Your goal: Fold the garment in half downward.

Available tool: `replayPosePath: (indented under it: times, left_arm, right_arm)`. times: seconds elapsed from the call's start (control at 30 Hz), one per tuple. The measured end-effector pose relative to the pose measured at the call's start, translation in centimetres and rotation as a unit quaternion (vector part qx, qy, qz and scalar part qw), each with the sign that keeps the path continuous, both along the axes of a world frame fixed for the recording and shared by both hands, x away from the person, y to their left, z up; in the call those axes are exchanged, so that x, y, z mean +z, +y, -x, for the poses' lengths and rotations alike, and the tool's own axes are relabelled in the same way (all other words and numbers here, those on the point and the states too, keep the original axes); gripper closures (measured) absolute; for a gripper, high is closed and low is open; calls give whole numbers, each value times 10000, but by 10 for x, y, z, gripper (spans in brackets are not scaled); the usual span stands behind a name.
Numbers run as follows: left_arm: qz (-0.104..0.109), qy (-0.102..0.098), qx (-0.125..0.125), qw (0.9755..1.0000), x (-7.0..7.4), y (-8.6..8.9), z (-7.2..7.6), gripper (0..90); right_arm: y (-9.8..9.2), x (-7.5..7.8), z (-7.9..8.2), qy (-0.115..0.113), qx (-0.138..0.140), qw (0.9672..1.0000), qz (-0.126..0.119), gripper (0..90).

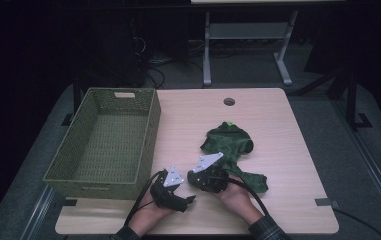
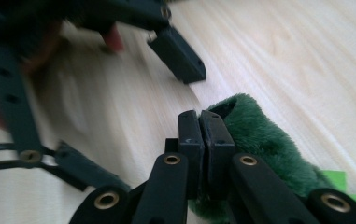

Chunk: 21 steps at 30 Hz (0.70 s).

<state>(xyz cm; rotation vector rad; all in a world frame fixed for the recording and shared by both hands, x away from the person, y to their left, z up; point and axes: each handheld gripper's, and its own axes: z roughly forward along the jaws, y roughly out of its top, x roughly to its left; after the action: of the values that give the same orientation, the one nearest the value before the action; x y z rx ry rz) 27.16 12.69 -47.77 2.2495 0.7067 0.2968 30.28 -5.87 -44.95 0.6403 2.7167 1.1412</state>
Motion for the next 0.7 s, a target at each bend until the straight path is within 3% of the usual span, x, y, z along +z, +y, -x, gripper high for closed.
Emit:
replayPosePath:
  times: [0.07,0.3,0.47,0.7]
  left_arm:
    - [11,5,4,10000,0,0,0,125]
    - [-12,1,8,10000,0,0,0,125]
    - [-3,-7,14,10000,0,-1,0,125]
    - [9,5,20,10000,0,-1,0,125]
  right_arm:
    - [-5,6,1,165,-62,9996,-227,878]
    - [-28,22,0,80,-228,9973,-692,874]
    - [-53,27,0,145,-423,9942,-977,870]
    - [-87,29,1,113,-793,9912,-1055,867]
